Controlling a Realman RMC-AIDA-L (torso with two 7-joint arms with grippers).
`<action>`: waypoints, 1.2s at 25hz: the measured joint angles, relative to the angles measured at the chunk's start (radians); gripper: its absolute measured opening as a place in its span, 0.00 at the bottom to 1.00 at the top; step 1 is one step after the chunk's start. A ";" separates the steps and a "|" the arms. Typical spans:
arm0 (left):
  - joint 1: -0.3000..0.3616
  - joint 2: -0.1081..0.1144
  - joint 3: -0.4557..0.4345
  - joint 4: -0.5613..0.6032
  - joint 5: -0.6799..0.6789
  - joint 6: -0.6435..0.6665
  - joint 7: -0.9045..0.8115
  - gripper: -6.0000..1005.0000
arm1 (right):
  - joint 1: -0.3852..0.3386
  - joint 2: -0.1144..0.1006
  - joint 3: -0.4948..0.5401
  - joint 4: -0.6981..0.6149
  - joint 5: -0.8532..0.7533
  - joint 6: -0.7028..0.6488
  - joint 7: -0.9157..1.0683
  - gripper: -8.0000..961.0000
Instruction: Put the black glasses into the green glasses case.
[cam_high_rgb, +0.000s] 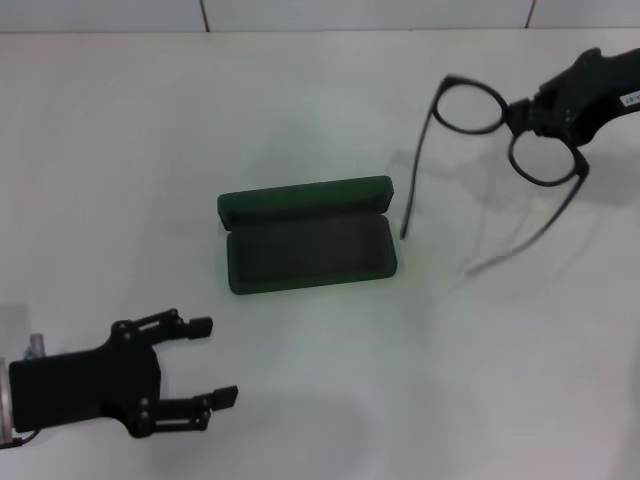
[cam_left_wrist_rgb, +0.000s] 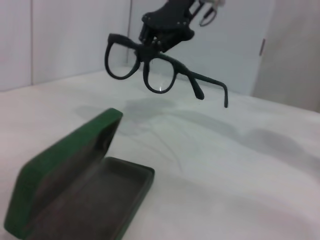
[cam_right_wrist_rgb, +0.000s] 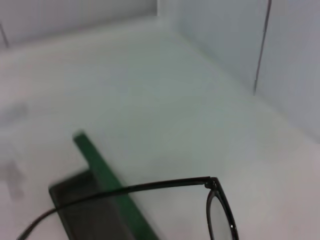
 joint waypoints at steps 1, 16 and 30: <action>-0.001 0.000 -0.005 0.000 -0.006 0.001 -0.007 0.87 | -0.020 0.001 0.000 -0.002 0.039 0.006 -0.016 0.06; -0.062 0.010 -0.007 -0.043 -0.181 0.102 -0.093 0.86 | -0.272 0.056 -0.001 0.127 0.508 0.002 -0.461 0.06; -0.241 0.042 0.002 -0.068 -0.250 0.299 -0.172 0.83 | -0.260 0.058 0.002 0.371 0.600 -0.060 -0.665 0.06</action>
